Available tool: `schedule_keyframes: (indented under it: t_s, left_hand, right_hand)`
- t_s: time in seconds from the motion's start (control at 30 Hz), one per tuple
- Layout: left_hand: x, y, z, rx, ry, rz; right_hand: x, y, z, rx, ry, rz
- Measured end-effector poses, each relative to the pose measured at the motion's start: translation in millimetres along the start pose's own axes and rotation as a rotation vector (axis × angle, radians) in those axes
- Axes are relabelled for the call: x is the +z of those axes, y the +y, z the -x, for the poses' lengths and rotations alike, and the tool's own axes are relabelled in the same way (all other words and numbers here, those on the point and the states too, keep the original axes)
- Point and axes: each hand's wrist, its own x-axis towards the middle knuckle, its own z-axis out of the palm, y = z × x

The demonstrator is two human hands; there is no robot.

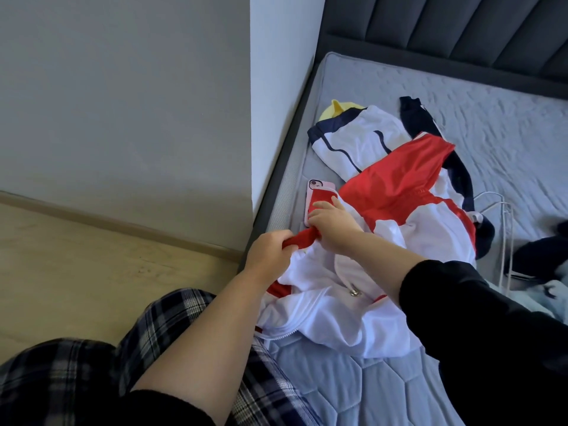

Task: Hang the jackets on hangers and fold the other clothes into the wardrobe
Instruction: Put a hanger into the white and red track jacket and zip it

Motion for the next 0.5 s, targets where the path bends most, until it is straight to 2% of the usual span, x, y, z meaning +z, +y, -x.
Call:
schedule_keyframes:
  t_s: [0.13, 0.23, 0.4, 0.5]
  left_hand:
    - [-20, 4, -1, -0.097, 0.045, -0.033]
    - [-51, 11, -11, -0.155, 0.14, 0.034]
    - [-129, 41, -17, -0.145, 0.358, 0.035]
    - [-190, 57, -12, -0.066, 0.522, 0.016]
  right_hand:
    - [-29, -1, 4, 0.074, 0.172, -0.117]
    - [-62, -17, 4, 0.12, 0.207, -0.102]
    - [-141, -48, -7, 0.138, 0.379, -0.123]
    - [-196, -69, -19, 0.109, 0.475, -0.144]
